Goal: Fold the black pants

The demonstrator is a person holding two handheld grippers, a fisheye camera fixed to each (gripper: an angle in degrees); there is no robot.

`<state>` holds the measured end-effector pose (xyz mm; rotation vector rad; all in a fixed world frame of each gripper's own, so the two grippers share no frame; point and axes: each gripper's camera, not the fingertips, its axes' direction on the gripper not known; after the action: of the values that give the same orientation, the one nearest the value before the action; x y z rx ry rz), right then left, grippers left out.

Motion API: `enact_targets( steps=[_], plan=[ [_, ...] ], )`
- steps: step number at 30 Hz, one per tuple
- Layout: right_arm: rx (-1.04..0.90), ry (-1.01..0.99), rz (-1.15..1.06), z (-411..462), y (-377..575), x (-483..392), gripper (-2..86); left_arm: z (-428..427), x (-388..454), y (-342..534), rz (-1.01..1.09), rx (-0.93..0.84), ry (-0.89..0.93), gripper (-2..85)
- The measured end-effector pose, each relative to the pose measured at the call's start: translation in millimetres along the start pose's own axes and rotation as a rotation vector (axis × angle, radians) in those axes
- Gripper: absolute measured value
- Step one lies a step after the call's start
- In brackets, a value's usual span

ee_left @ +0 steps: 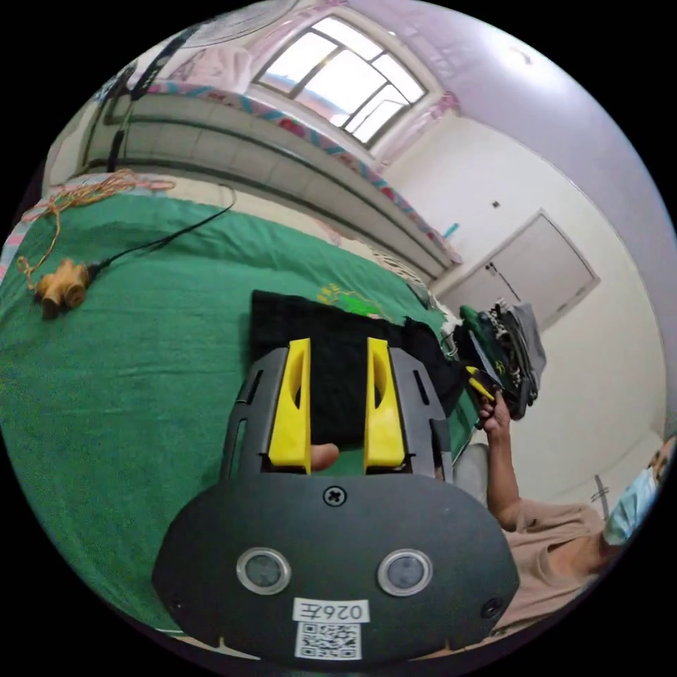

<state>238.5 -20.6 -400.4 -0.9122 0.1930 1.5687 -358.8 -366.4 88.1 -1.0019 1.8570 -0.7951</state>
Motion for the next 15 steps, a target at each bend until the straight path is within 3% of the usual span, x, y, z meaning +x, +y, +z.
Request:
enact_targets(
  steps=[3, 5, 8, 12, 15],
  plan=[
    [0.059, -0.143, 0.094, -16.0, -7.4, 21.0, 9.1, 12.5, -8.2, -8.4, -0.053, -0.008, -0.012, 16.5],
    [0.123, -0.077, 0.036, -28.3, -12.7, 8.7, 9.0, 26.9, -4.9, -15.1, -0.022, -0.055, -0.09, 16.9],
    [0.201, -0.008, -0.194, -37.8, -15.2, -37.4, 7.9, 64.2, 0.7, -23.9, 0.034, -0.207, -0.211, 18.2],
    [-0.028, 0.038, -0.69, -1.0, 2.5, -129.2, 11.0, 99.0, 24.1, -28.5, 0.135, -0.292, -0.319, 16.5],
    [-0.146, 0.154, -0.859, 32.2, 29.0, -170.4, 15.8, 106.5, 36.6, -31.0, 0.175, -0.319, -0.329, 14.2]
  ],
)
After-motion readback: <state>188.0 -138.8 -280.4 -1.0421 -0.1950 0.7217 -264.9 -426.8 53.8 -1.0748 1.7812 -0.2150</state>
